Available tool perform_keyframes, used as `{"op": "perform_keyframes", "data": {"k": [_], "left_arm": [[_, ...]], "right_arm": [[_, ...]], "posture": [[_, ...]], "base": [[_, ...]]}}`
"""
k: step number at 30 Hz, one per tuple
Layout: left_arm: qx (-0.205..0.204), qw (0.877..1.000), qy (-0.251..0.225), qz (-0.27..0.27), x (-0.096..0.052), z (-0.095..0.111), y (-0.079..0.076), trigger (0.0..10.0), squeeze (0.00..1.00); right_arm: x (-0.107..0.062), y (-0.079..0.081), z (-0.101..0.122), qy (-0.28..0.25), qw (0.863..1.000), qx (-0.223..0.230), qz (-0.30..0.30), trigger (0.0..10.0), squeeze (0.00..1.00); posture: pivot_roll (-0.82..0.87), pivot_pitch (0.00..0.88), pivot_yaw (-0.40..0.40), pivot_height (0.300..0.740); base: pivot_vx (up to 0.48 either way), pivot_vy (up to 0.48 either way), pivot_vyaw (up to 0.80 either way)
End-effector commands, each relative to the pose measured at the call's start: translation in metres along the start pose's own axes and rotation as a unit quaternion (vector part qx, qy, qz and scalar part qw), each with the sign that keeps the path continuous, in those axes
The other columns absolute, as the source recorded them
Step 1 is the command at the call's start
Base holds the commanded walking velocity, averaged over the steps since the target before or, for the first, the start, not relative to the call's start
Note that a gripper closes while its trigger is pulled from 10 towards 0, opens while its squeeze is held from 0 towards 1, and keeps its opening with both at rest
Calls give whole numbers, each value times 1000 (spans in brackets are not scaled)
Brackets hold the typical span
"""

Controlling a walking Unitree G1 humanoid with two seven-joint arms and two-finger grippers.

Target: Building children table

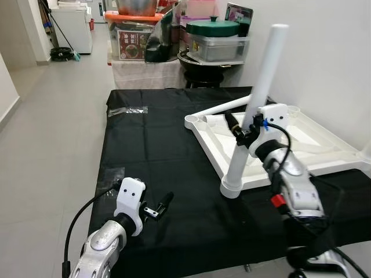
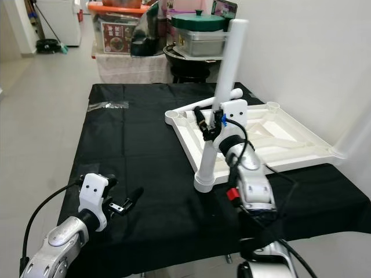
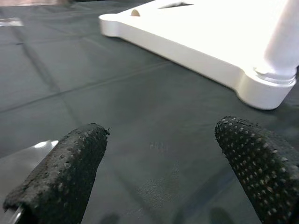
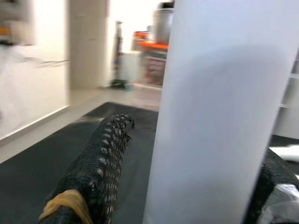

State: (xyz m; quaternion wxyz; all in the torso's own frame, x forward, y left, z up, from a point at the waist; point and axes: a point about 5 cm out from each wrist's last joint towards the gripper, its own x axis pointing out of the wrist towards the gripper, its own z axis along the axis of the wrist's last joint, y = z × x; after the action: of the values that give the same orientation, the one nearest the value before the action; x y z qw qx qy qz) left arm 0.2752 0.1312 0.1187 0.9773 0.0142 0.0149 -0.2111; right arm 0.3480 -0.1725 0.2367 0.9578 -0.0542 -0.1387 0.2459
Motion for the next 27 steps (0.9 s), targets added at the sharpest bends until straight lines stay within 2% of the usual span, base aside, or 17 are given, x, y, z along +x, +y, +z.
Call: {"op": "perform_keyframes", "data": {"k": [1,2,3,4,7,8,10,11,12,13,17,19,20,24,25,26,27], "left_arm": [[6,1000,4,-3,0,-1,-1,10000,0],[7,1000,5,-2,0,-2,0,10000,0],[7,1000,5,-2,0,-2,0,10000,0],[7,1000,7,-2,0,-3,0,10000,0],[7,1000,8,-3,-1,-3,0,10000,0],[7,1000,9,-4,-1,-4,-1,10000,0],[7,1000,9,-4,-1,-4,-1,10000,0],[7,1000,10,-4,-1,-4,-1,10000,0],[8,1000,10,-4,-1,-4,0,10000,0],[8,1000,11,-4,-1,-4,0,10000,0],[9,1000,13,-4,-1,-4,1,10000,0],[9,1000,13,-4,-1,-4,0,10000,0],[9,1000,12,-4,0,-4,0,10000,0],[9,1000,11,-4,0,-4,-1,10000,0],[9,1000,11,-5,0,-4,-1,10000,0],[9,1000,10,-5,0,-4,-1,10000,0],[9,1000,10,-5,0,-4,-1,10000,0]], "right_arm": [[6,21,2,-9,997,2,76,10000,0],[1,32,2,-4,990,3,139,10000,0],[1,32,2,-4,990,3,139,10000,0],[-3,43,-1,2,982,4,188,10000,0],[-4,52,-8,13,977,1,213,9294,0],[-5,60,-15,20,973,-7,232,5255,0],[-5,60,-15,20,973,-7,232,5255,0],[-5,67,-19,21,967,-4,253,2078,0],[-5,70,-20,20,963,-3,267,0,0],[-6,69,-20,16,959,-1,283,0,0],[-5,61,-27,27,959,-21,280,0,0],[-4,59,-30,35,963,-28,266,0,0],[0,55,-33,46,972,-37,228,0,0],[2,52,-35,54,977,-41,204,0,0],[7,41,-41,77,989,-46,118,0,0],[9,28,-49,105,993,-58,23,0,0],[9,28,-49,105,993,-58,23,0,0]], "posture": [[102,0,-92,740],[101,0,-91,740],[101,0,-91,740],[103,0,-91,740],[103,0,-91,740],[105,0,-90,740],[105,0,-90,740],[109,0,-92,740],[109,0,-92,740],[110,0,-93,740],[108,0,-95,740],[108,0,-95,740],[108,0,-95,740],[108,0,-95,740],[104,0,-93,740],[103,0,-89,740],[103,0,-89,740]], "base": [[0,0,0],[0,0,0],[0,0,0],[0,0,0],[0,0,0],[0,0,0],[0,0,0],[0,0,0],[0,0,0],[0,0,0],[0,0,0],[0,0,0],[0,0,0],[0,0,0],[0,0,0],[0,0,0],[0,0,0]]}}
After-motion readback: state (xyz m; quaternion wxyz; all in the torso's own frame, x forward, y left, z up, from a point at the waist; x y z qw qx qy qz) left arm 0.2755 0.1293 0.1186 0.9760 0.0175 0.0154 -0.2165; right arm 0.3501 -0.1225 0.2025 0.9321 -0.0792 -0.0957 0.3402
